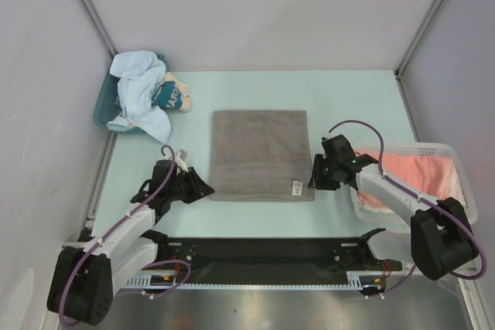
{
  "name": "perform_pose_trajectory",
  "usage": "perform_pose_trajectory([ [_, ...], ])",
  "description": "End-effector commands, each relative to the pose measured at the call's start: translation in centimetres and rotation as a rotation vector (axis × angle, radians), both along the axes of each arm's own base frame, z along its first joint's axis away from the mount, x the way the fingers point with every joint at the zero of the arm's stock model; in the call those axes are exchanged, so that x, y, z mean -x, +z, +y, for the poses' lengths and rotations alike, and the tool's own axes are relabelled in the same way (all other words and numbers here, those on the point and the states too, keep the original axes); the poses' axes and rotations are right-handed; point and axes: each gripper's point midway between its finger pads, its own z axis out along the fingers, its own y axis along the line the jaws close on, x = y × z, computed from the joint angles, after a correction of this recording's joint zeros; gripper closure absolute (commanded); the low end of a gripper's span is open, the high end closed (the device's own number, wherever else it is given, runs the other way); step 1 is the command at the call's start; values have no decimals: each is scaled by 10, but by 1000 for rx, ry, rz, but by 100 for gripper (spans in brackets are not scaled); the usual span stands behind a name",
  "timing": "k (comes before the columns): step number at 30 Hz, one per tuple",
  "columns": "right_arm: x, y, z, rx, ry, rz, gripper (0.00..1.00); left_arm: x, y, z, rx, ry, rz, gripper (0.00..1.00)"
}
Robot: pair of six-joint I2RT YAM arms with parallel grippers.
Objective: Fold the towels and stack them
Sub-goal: Fold the towel
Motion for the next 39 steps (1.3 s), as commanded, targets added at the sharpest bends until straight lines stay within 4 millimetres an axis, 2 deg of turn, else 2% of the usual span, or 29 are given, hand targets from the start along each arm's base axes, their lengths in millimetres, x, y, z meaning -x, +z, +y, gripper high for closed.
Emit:
perform_pose_trajectory([
  [1, -6, 12, -2, 7, -28, -48, 64, -5, 15, -5, 24, -9, -37, 71],
  [5, -8, 25, -3, 15, -29, -69, 65, -8, 28, -1, 1, 1, -61, 71],
  [9, -2, 34, 8, 4, -5, -82, 65, -11, 41, -2, 1, 4, -87, 71],
  [14, 12, 26, 26, -8, 19, -69, 65, -11, 52, -5, 15, -5, -109, 72],
  [17, 11, 22, 33, -31, 9, -75, 66, -14, 63, -9, 15, -18, -126, 72],
  [20, 10, 10, 36, -26, 5, -55, 66, -19, 67, -17, 49, -21, -139, 72],
  [21, 13, -1, 34, -6, 5, -26, 66, -19, 62, -19, 54, -25, -127, 72],
  [24, 19, -18, 30, 9, -13, 7, 66, -21, 42, -26, 47, -41, -89, 77],
  [27, 24, -33, 20, 23, -52, 42, 66, -20, 19, -25, 37, -25, -49, 77],
  [31, 22, -44, 4, 29, -128, 71, 66, -20, 0, -22, 17, -11, -19, 78],
  [33, 19, -46, -3, 49, -161, 59, 65, -18, -10, -18, -5, 0, 2, 78],
  [37, 20, -43, -10, 55, -186, 58, 65, -18, -16, -14, -32, 15, 14, 78],
  [39, 16, -30, -8, 31, -190, 21, 66, -16, -17, -11, -45, 18, 21, 78],
])
